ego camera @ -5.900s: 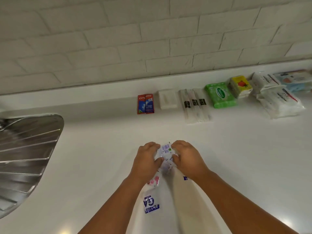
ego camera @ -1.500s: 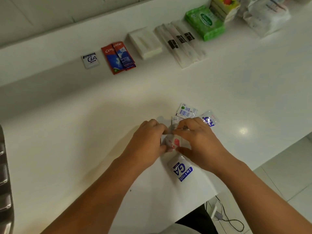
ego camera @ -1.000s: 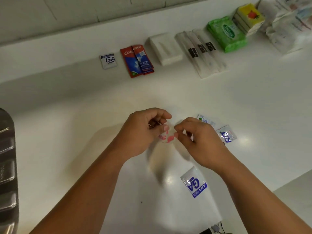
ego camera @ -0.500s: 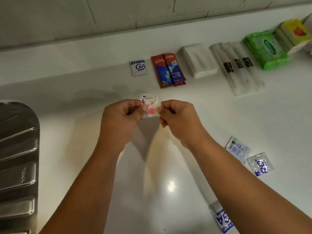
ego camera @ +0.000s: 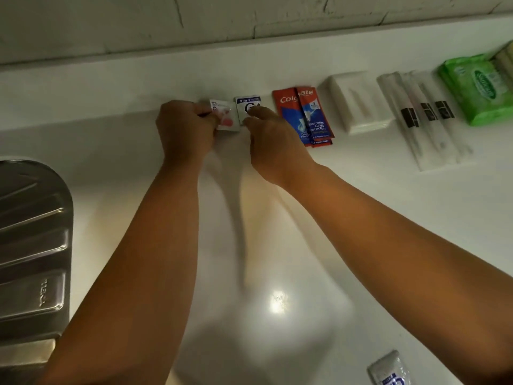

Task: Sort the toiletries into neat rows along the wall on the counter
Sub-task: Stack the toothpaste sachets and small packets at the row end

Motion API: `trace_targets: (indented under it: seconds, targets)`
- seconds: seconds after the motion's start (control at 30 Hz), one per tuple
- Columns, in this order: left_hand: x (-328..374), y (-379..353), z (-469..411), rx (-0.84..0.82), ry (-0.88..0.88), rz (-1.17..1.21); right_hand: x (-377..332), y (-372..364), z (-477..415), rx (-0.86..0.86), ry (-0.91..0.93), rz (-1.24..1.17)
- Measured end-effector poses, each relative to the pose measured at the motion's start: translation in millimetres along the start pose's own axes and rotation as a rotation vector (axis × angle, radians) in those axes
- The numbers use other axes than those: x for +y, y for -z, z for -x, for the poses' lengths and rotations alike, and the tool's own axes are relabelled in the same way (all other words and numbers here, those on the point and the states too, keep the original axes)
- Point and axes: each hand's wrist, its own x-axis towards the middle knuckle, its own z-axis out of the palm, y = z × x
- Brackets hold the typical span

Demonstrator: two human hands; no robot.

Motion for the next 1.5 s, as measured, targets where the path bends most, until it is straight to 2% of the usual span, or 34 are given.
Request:
trace_targets:
  seconds: [0.2, 0.63, 0.93, 1.27, 1.5]
  targets:
    - [-3, -8, -8, 0.095, -0.076, -0.138, 0, -1, -4, -0.057, 0.070, 0.098]
    - [3, -11, -10, 0.173, -0.043, -0.293, -6, 3, -4, -0.063, 0.045, 0.126]
    - [19, -3, 25, 0.188, -0.144, -0.241, 9, 34, 35, 0.120, 0.024, -0.082]
    - [64, -35, 150, -0.030, -0.323, -0.212, 54, 83, 129, 0.161, 0.006, -0.180]
    - [95, -76, 233, -0.205, -0.347, -0.205, 98, 114, 208, 0.149, -0.135, -0.205]
